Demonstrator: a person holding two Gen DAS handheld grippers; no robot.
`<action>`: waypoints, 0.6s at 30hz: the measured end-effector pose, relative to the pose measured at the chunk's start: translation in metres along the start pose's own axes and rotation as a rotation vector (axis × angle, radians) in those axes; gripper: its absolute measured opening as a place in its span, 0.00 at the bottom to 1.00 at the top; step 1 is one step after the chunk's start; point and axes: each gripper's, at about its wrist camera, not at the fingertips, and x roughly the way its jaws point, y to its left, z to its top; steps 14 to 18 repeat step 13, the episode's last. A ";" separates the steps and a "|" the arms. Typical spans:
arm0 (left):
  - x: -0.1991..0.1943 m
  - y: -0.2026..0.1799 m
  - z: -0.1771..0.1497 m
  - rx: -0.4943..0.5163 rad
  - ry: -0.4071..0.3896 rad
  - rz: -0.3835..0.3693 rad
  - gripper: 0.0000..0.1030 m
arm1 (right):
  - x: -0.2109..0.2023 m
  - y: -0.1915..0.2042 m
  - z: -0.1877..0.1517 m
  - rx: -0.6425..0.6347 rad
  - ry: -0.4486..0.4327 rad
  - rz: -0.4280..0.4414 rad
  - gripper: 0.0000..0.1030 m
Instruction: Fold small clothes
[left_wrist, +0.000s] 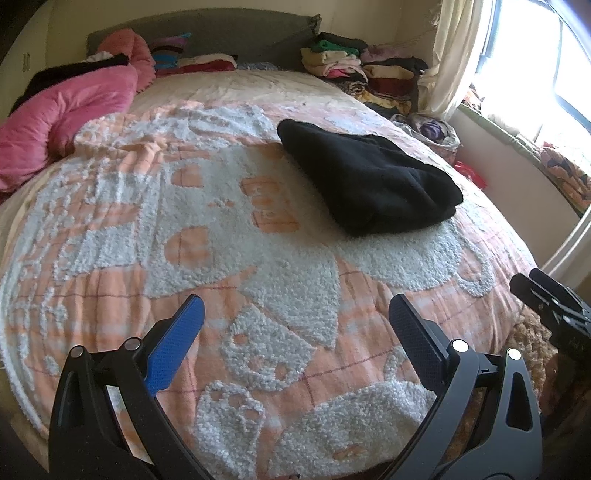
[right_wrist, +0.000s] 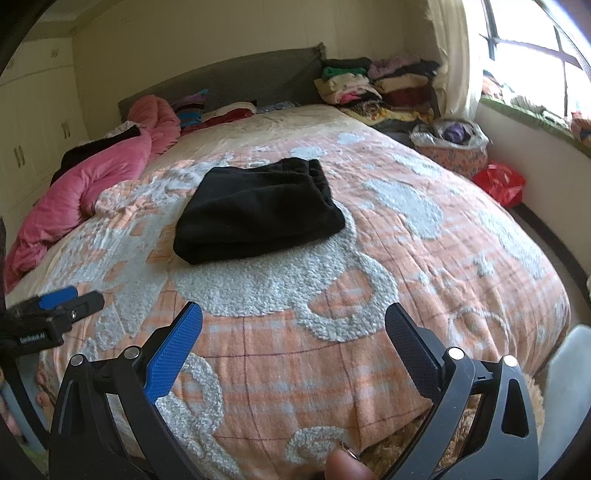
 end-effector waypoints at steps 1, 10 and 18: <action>0.001 0.002 -0.001 -0.003 0.007 -0.005 0.91 | -0.001 -0.005 0.000 0.016 0.002 -0.007 0.96; -0.009 0.157 0.028 -0.274 -0.026 0.182 0.91 | -0.046 -0.191 0.000 0.448 -0.069 -0.414 0.96; -0.020 0.254 0.035 -0.394 -0.048 0.405 0.91 | -0.064 -0.307 -0.035 0.671 0.011 -0.672 0.96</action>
